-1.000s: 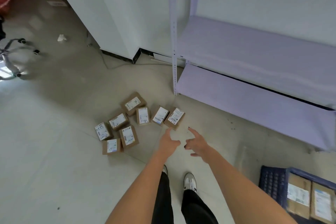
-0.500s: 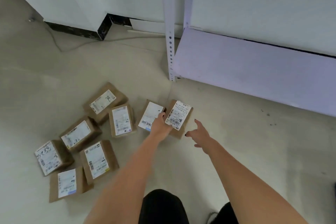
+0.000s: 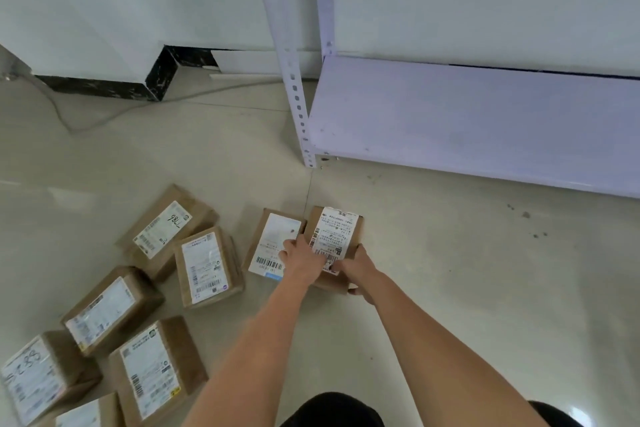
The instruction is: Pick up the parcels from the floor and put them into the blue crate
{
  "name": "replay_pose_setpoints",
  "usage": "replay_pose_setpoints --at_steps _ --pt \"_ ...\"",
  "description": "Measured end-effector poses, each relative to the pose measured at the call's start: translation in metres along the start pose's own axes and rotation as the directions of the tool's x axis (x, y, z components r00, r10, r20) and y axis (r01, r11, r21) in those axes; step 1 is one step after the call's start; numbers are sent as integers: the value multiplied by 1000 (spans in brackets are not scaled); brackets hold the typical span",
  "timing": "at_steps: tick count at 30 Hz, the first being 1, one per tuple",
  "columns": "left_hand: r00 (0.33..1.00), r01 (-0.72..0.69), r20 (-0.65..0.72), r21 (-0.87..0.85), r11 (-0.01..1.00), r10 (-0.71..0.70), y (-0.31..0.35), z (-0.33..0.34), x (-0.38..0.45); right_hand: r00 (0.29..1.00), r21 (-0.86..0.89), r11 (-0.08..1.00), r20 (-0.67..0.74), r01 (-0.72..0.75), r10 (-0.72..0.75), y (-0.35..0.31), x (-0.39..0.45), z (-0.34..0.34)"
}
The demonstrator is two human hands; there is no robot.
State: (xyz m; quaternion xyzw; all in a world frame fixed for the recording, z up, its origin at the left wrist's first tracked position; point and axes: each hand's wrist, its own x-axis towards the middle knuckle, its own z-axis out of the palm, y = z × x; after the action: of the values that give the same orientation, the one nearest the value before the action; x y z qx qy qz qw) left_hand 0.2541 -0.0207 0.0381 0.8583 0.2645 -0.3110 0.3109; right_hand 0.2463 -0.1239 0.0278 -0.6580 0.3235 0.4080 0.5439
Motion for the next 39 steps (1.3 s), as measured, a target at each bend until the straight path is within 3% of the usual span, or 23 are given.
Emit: replay_pose_setpoints --at_steps 5,9,14,20,26,39 --pt "1000 19 -1 -232 973 -19 23 -31 -71 998 -76 997 -64 22 -27 -22 -83 -22" --pt "996 49 83 -369 928 -20 62 -78 -174 994 -123 991 -94 49 -61 -47 -196 -50" --pt "987 40 159 -394 918 25 119 -129 -314 984 -51 996 -159 75 -82 -69 -356 -100" --pt "966 -71 214 -313 947 143 187 -151 -448 956 108 984 -275 140 -106 -69 -503 -163" --pt "922 -219 264 -243 945 282 224 -100 -563 942 182 970 -321 160 -95 -16 -605 -240" --pt "883 -322 263 -265 909 389 311 121 -795 930 251 956 -363 150 -51 181 -756 -469"
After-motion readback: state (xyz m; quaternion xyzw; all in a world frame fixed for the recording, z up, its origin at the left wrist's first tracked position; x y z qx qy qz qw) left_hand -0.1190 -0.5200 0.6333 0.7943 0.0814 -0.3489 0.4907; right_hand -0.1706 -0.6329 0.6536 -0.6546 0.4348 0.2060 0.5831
